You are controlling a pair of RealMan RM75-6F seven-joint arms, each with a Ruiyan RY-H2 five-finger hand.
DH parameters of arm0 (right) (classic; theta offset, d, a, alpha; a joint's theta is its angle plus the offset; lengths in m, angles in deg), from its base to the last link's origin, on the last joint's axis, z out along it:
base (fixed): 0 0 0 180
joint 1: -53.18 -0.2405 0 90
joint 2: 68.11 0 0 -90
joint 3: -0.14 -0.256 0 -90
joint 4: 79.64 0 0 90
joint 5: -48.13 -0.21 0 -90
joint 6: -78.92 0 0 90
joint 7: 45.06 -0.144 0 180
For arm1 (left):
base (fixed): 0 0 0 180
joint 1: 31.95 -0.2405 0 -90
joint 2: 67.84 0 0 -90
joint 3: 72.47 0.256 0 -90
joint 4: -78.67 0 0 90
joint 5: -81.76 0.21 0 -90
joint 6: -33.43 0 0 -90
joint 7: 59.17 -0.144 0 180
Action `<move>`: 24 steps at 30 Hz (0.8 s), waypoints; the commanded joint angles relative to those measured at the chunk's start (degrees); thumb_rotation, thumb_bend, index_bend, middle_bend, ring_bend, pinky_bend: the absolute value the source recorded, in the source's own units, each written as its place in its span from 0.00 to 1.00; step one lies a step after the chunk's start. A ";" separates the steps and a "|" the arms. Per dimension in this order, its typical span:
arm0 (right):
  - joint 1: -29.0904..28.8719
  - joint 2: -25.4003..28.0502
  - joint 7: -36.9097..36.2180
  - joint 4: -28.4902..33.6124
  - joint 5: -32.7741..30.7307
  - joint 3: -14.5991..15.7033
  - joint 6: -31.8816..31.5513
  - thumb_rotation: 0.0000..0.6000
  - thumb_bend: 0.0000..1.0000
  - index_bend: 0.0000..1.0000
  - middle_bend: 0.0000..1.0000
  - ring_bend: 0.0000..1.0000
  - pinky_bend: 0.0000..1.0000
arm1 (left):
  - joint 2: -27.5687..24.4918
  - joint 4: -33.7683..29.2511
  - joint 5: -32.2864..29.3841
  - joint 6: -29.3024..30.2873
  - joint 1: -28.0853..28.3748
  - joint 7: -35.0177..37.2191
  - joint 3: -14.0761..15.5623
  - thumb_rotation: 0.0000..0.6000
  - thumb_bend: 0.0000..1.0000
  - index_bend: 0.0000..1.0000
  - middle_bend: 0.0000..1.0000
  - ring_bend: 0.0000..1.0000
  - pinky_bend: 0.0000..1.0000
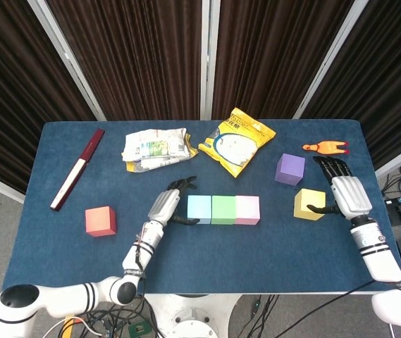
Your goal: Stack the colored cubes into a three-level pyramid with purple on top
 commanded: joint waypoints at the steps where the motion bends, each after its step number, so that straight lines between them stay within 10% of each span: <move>1: 0.01 0.06 0.01 0.03 0.01 0.01 0.04 1.00 0.00 0.00 0.07 0.00 0.00 | -0.09 -0.28 0.01 -0.03 -0.01 -0.03 0.04 1.00 0.11 0.08 0.19 0.04 0.03; 13: 0.01 1.42 1.01 0.39 0.55 0.56 0.66 1.00 0.00 0.00 0.08 0.00 0.00 | -5.38 -8.13 -0.33 1.67 -2.33 -3.24 1.77 1.00 0.09 0.06 0.11 0.00 0.02; 24: 1.84 6.52 9.99 8.15 -7.07 1.45 4.61 1.00 0.00 0.00 0.16 0.00 0.00 | -24.08 -23.87 0.24 7.25 -11.37 -7.59 7.28 1.00 0.09 0.06 0.09 0.00 0.02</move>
